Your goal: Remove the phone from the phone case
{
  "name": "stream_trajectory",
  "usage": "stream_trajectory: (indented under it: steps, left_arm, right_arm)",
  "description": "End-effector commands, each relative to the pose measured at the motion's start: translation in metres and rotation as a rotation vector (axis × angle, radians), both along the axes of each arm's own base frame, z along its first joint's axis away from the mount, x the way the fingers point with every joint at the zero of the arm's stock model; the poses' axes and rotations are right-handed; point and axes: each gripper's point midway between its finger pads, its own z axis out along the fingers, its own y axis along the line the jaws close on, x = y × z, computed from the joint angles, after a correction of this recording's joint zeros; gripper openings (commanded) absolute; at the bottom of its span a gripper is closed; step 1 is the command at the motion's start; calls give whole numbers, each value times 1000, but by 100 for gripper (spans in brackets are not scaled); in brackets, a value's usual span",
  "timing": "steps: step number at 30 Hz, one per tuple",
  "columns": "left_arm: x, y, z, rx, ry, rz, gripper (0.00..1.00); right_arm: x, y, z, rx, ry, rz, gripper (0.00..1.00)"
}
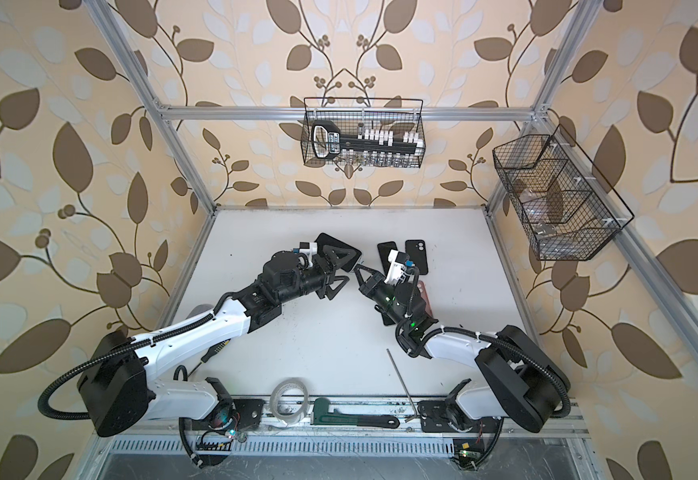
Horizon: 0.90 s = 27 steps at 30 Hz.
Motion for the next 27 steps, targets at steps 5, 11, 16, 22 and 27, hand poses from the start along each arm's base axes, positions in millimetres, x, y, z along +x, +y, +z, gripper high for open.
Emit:
stream_trajectory:
  steps: [5, 11, 16, 22, 27]
  left_arm:
    - [8, 5, 30, -53, -100, 46, 98]
    - [10, 5, 34, -57, -112, 54, 98]
    - [12, 8, 40, -71, -129, 68, 97]
    - [13, 13, 48, -78, -151, 84, 96]
    - [16, 16, 47, -66, -157, 97, 94]
  right_arm:
    - [-5, 1, 22, 68, -65, 5, 0]
    - [-6, 4, 19, 64, -59, 10, 0]
    - [-8, 6, 12, 51, -47, 14, 0]
    - [-11, 9, 2, 23, -36, 15, 0]
    - [-13, 11, -3, 23, -27, 22, 0]
